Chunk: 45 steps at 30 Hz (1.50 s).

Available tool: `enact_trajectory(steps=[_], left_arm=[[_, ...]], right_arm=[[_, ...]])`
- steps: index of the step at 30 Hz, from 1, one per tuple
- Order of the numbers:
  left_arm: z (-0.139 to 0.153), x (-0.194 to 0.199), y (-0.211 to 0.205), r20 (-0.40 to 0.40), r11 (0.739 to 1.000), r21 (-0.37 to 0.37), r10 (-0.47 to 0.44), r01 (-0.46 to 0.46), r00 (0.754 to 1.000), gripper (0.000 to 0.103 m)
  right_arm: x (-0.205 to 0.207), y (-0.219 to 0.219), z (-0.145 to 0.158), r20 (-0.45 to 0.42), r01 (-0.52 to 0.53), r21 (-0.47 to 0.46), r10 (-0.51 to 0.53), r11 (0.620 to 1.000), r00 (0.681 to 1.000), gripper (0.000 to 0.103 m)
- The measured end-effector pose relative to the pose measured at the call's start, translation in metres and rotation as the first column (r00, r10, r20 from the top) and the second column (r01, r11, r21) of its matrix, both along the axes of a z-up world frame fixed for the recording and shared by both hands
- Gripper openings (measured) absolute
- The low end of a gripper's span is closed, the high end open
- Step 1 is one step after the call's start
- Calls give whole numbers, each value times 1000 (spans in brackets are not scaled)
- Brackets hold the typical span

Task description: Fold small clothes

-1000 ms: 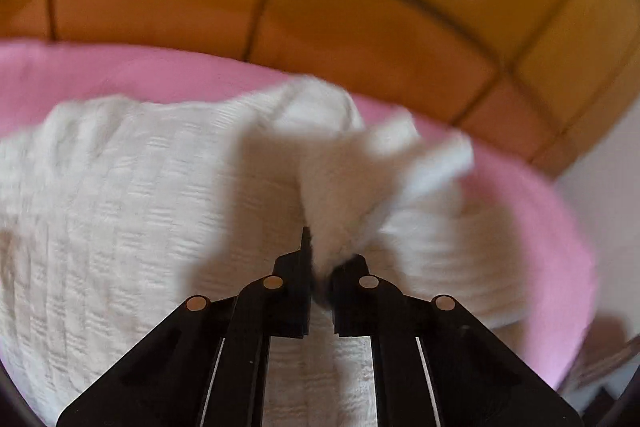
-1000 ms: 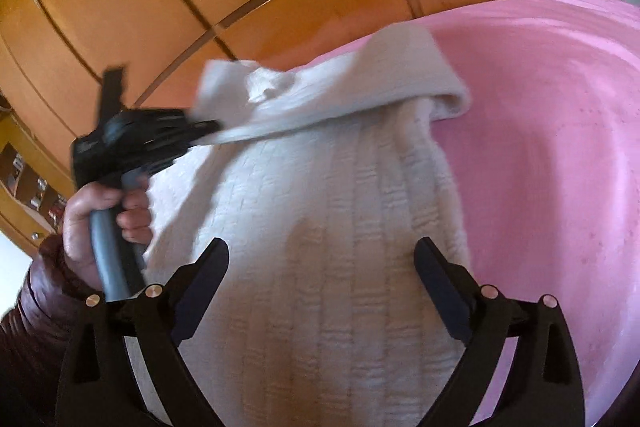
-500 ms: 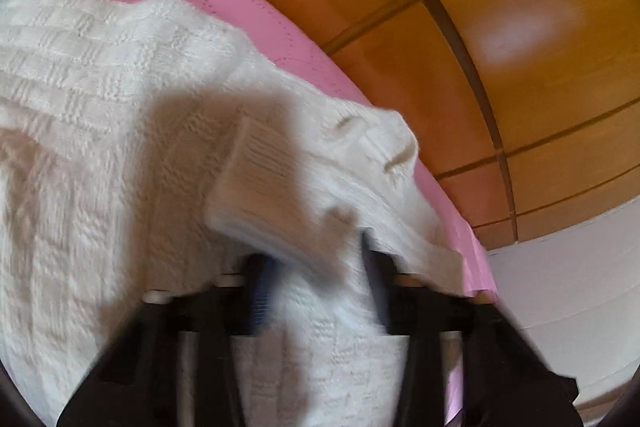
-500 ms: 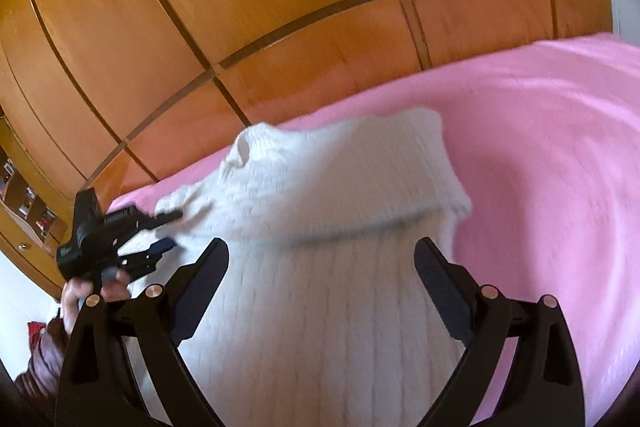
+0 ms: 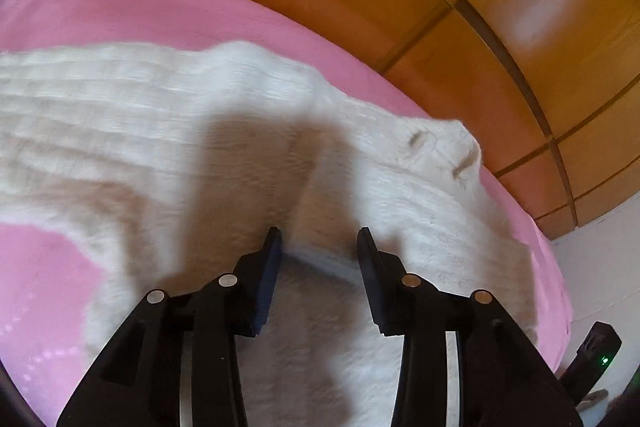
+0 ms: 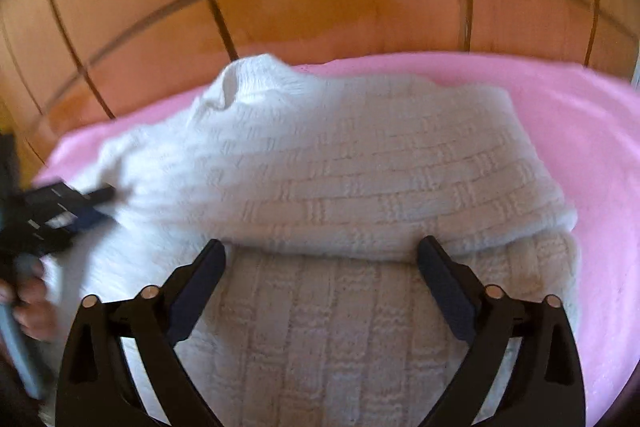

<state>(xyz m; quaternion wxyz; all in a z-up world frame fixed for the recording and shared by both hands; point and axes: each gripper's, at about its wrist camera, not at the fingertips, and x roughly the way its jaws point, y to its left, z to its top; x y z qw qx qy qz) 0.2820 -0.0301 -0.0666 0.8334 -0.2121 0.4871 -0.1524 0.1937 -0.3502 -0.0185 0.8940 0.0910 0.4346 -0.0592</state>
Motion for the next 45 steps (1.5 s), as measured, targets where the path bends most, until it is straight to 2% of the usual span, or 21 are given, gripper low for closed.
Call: enact_trajectory(steps=[3,7,8,9,10,12,15,20,22,23,25,26,28,29,30,31,34,36,40,42,45], left_arm=[[8,-16,24,36,1000,8,17,-17,999,38],[19,-38,87,51,991,-84,110,-106,993,38],[20,-44,108,47,981,-106,166,-160,985,42],[20,-48,120,46,972,-111,212,-206,976,57],[19,-56,147,42,952,-142,281,-273,959,62],[16,-65,194,11,912,-183,376,-368,926,63],[12,-76,248,-8,855,-176,495,-489,869,63],[-4,-98,341,-110,692,-282,665,-665,739,62],[-8,-103,369,-126,635,-279,719,-720,683,56],[-12,-103,381,-144,613,-282,734,-738,664,49],[-19,-98,402,-189,577,-292,747,-763,637,36],[-19,-95,408,-191,576,-291,747,-764,636,32],[-15,-84,414,-172,598,-261,744,-758,646,20],[-14,-77,414,-165,615,-241,737,-751,656,9],[-13,-68,402,-160,625,-231,732,-746,662,7],[-7,-65,398,-132,645,-213,725,-734,675,7],[17,-60,380,-17,726,-204,668,-656,744,6],[39,-57,349,66,797,-193,593,-573,802,6],[68,-48,277,183,901,-179,425,-396,886,6],[74,-42,243,203,931,-191,349,-313,915,6],[74,-34,178,223,974,-142,205,-176,953,6]], right_arm=[[3,6,-4,-21,3,-53,-4,999,1000,101],[2,5,-5,-22,7,-71,-8,997,1000,101],[3,6,-5,-22,9,-79,-11,997,1000,101],[3,7,-5,-22,12,-90,-14,996,1000,101],[4,9,-6,-23,15,-97,-17,995,1000,101],[2,11,-6,-27,17,-111,-20,994,999,101],[2,10,-7,-27,17,-106,-20,994,999,101],[1,11,-6,-23,18,-112,-21,994,1000,101],[1,12,-6,-24,19,-120,-22,993,999,101],[1,13,-6,-23,19,-122,-22,992,999,101],[0,13,-5,-23,20,-123,-23,992,999,101],[0,13,-5,-23,20,-125,-23,992,999,101],[-1,13,-5,-25,21,-130,-25,991,999,101],[-1,14,-5,-25,21,-133,-25,991,999,101],[-1,14,-5,-25,22,-134,-25,991,999,101],[-1,14,-5,-25,24,-135,-27,991,999,101],[0,15,-5,-25,25,-139,-29,990,999,101],[-1,15,-4,-26,27,-141,-31,990,999,101],[-1,15,-4,-26,28,-140,-32,990,999,101],[-1,15,-4,-27,28,-141,-32,990,999,101],[-1,16,-4,-27,29,-141,-33,990,999,101]])
